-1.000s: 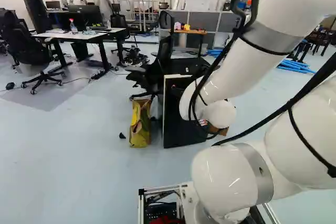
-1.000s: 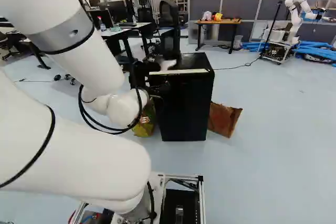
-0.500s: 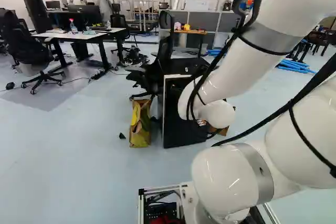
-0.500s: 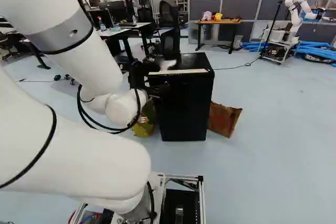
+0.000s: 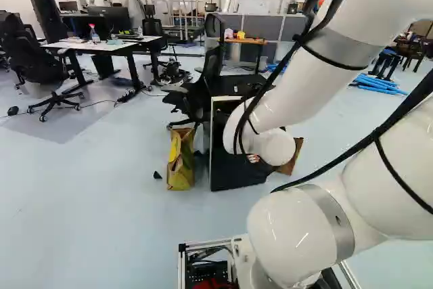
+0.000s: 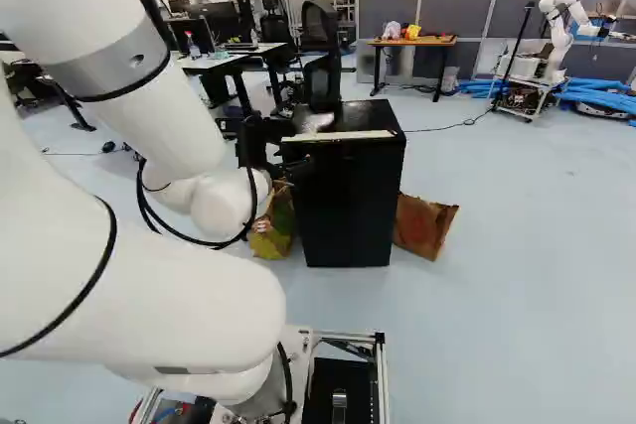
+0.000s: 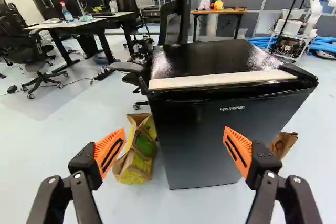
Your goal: Grab a drink from the fridge
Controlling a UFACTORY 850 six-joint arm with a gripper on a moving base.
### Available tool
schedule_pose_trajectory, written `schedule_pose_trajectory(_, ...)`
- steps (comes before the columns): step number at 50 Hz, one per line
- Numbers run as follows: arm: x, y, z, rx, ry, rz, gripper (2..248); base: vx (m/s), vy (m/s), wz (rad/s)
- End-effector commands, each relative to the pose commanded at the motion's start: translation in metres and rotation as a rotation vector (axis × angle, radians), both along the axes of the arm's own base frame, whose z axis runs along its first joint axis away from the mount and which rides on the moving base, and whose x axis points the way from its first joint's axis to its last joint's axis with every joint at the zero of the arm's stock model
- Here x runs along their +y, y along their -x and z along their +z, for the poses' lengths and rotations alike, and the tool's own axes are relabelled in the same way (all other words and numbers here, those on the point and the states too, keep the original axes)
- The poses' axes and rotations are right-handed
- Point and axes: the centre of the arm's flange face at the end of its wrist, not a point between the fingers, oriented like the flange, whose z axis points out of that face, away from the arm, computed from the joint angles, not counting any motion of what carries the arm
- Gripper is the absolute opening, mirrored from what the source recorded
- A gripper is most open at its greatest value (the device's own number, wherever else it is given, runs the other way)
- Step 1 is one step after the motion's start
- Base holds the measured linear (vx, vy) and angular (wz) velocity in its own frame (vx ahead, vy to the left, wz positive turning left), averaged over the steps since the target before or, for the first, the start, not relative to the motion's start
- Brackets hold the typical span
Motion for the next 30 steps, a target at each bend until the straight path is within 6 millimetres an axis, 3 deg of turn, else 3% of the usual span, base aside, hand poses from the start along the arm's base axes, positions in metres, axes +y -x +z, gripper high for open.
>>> schedule_pose_trajectory(30, 0.020, 0.001, -0.001, 0.016, -0.078, -0.083, 247, 0.000, 0.000, 0.000)
